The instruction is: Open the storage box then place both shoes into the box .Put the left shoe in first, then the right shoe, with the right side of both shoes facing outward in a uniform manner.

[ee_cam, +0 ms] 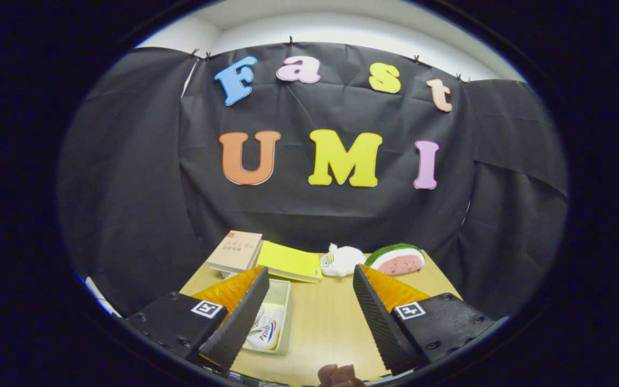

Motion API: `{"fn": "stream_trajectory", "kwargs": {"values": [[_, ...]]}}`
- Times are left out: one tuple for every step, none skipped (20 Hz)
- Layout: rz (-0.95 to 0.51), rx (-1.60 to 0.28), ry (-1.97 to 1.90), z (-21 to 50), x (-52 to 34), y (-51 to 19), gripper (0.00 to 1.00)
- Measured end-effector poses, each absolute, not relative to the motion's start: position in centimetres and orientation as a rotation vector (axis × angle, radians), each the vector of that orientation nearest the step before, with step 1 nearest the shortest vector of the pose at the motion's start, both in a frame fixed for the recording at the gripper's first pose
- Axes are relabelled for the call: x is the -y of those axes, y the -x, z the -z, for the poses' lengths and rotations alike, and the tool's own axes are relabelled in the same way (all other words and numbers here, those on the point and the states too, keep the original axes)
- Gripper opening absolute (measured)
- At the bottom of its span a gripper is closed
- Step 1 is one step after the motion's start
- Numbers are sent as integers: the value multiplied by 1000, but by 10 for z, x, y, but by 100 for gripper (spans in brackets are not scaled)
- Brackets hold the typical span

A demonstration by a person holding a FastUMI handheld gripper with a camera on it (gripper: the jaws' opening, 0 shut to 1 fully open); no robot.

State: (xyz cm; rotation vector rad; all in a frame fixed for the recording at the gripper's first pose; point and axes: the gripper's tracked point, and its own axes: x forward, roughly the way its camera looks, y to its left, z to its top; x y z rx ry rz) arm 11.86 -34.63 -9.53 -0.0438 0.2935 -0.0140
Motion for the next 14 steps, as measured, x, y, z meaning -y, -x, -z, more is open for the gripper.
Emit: {"fn": "stream_trajectory", "kwargs": {"values": [[10, -274, 36, 86, 349, -117, 100], [10, -260, 25, 78, 352, -115, 100], [14, -246, 14, 71, 357, -113, 100], [25, -230, 6, 64, 365, -112, 100], [30, -211, -1, 56, 370, -111, 100], [33, -190, -5, 50, 374, -111, 100], [44, -176, -5, 46, 381, -110, 100], [55, -167, -10, 40, 387, -108, 100], [65, -163, -14, 37, 391, -107, 100], [73, -156, -20, 37, 392, -105, 100], [72, -148, -27, 34, 391, -105, 100], [71, -140, -32, 30, 391, -103, 100], [66, -131, -34, 27, 391, -103, 100], [60, -128, -33, 24, 391, -102, 100]]}}
